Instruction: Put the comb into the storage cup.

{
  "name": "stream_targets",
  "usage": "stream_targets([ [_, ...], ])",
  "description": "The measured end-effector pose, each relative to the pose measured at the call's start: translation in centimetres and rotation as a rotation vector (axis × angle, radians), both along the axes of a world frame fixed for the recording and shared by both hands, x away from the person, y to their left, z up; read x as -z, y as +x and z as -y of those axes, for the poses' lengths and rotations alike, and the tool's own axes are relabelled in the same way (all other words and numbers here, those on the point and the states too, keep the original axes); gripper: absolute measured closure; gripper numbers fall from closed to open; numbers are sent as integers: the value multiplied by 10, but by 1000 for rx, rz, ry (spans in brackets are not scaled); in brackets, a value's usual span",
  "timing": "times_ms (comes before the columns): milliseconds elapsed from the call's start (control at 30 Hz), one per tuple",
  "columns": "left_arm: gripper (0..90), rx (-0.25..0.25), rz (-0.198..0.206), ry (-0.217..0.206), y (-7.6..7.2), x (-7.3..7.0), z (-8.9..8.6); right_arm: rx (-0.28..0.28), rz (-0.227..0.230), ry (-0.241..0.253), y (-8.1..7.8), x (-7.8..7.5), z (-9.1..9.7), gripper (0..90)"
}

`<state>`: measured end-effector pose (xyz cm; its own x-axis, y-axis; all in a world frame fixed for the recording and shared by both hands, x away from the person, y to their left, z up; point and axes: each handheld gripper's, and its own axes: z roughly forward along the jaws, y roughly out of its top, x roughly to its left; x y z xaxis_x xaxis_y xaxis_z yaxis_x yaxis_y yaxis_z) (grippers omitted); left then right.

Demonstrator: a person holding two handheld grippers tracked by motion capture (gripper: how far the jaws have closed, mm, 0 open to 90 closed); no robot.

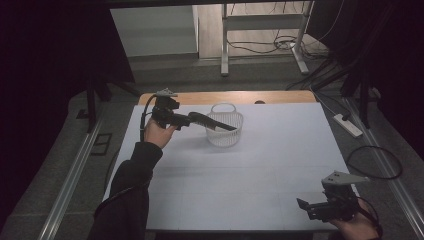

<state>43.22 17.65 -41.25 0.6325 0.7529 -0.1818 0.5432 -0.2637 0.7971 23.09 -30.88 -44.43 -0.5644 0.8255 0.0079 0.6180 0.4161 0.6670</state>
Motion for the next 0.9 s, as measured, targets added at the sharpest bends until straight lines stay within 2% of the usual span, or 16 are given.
stream_targets([
  [400, 0, 2, 29, 8, -14, -2, -3, 1, -2, -4, 0, 0, -1, 0],
  [700, 0, -4, 37, 18, -24, 2, -8, 1, 0, -7, 0, 0, -1, 0],
  [900, 0, -7, 40, -4, -31, 9, -12, -3, 5, -10, -1, 0, -1, 0],
])
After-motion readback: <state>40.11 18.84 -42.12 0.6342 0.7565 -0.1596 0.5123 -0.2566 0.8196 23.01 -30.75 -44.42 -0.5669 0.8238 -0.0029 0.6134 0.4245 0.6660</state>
